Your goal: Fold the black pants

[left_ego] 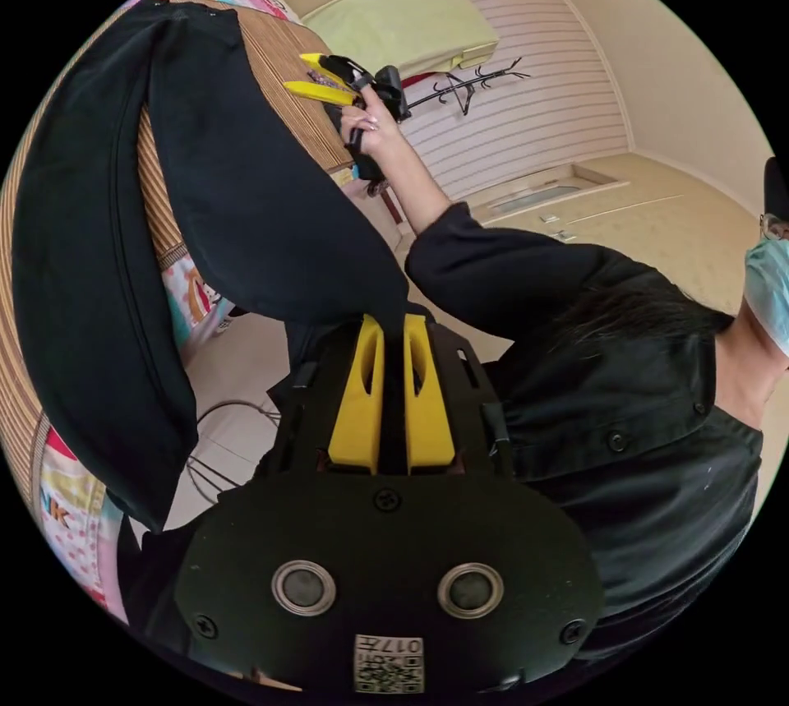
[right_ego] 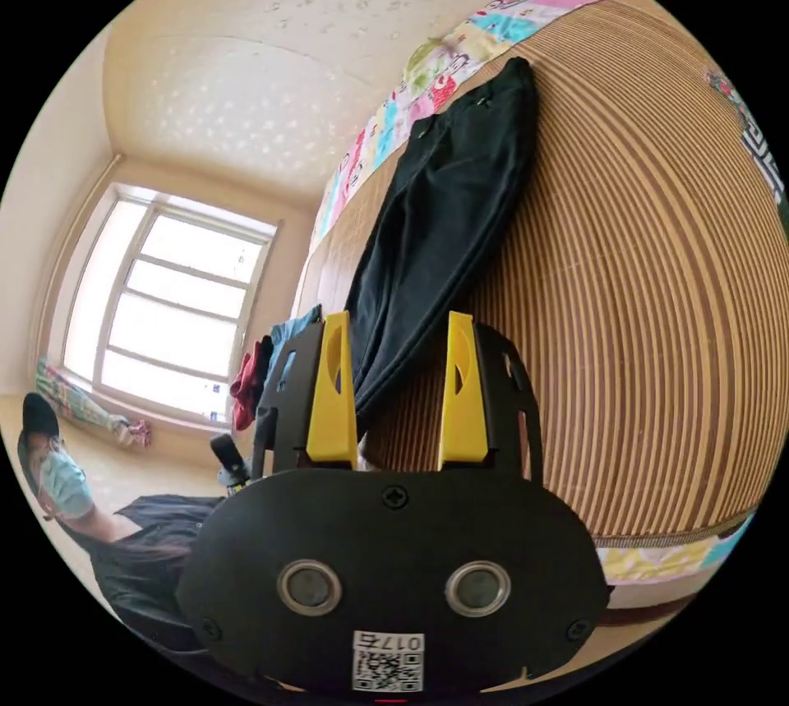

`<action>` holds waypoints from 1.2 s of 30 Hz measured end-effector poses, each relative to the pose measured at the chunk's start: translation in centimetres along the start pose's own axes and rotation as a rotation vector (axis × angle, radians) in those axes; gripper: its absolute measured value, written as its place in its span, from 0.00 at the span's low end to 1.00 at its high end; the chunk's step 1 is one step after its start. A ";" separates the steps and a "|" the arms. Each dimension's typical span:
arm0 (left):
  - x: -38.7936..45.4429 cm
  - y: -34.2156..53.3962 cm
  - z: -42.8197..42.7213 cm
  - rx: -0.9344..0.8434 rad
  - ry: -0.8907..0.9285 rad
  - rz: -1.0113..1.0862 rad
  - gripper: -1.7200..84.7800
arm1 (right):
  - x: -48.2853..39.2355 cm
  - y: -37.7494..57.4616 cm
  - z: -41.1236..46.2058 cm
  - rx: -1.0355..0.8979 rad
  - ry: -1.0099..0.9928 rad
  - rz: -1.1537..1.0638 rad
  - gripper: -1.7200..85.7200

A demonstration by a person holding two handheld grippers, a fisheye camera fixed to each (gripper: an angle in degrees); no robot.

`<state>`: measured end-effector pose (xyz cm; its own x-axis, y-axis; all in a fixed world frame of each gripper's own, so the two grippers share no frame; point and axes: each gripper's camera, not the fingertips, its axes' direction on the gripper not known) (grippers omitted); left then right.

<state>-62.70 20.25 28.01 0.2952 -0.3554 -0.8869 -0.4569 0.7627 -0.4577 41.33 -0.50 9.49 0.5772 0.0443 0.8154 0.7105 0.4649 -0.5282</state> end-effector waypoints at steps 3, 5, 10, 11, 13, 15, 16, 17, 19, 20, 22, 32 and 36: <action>-1.3 0.8 -1.5 0.044 0.066 -0.036 0.07 | 3.9 -4.6 4.1 0.018 -0.010 0.123 0.20; -2.3 1.6 -2.5 0.099 0.121 -0.066 0.07 | 4.7 -6.6 5.5 0.073 0.035 0.171 0.15; -5.8 4.6 -5.5 0.299 0.317 -0.161 0.07 | -2.7 -11.9 10.4 0.165 0.153 -0.094 0.07; -6.2 5.0 -5.8 0.323 0.336 -0.171 0.07 | -4.3 -12.3 11.0 0.187 0.153 -0.135 0.07; -7.4 6.7 -6.4 0.403 0.409 -0.203 0.06 | -10.2 -13.8 14.1 0.242 0.156 -0.254 0.07; -8.4 8.0 -6.9 0.445 0.437 -0.229 0.06 | -13.8 -15.6 18.3 0.166 0.134 -0.312 0.07; -9.3 8.8 -7.1 0.462 0.444 -0.262 0.06 | -15.4 -16.8 21.8 0.077 0.125 -0.338 0.09; -9.8 9.2 -7.3 0.465 0.443 -0.282 0.07 | -15.8 -17.3 23.6 0.031 0.126 -0.347 0.09; -11.7 10.9 -8.2 0.482 0.389 -0.362 0.07 | -16.1 -17.7 30.2 -0.125 0.149 -0.349 0.12; -12.1 11.5 -8.5 0.490 0.368 -0.393 0.07 | -15.8 -17.5 31.3 -0.152 0.142 -0.341 0.13; -13.3 14.1 -10.3 0.533 0.238 -0.499 0.07 | -15.3 -15.3 33.3 -0.172 0.007 -0.360 0.14; -11.7 15.2 -14.4 0.492 -0.271 -0.536 0.10 | -8.8 7.6 26.4 -0.069 0.097 -0.345 0.15; -11.8 11.1 -14.5 0.496 -0.326 -0.418 0.10 | -7.2 16.0 27.4 -0.143 0.011 -0.295 0.15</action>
<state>-83.39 25.07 32.48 0.6325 -0.5502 -0.5451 0.1597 0.7813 -0.6033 37.50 30.88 1.68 0.3415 -0.0834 0.9362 0.8966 0.3276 -0.2979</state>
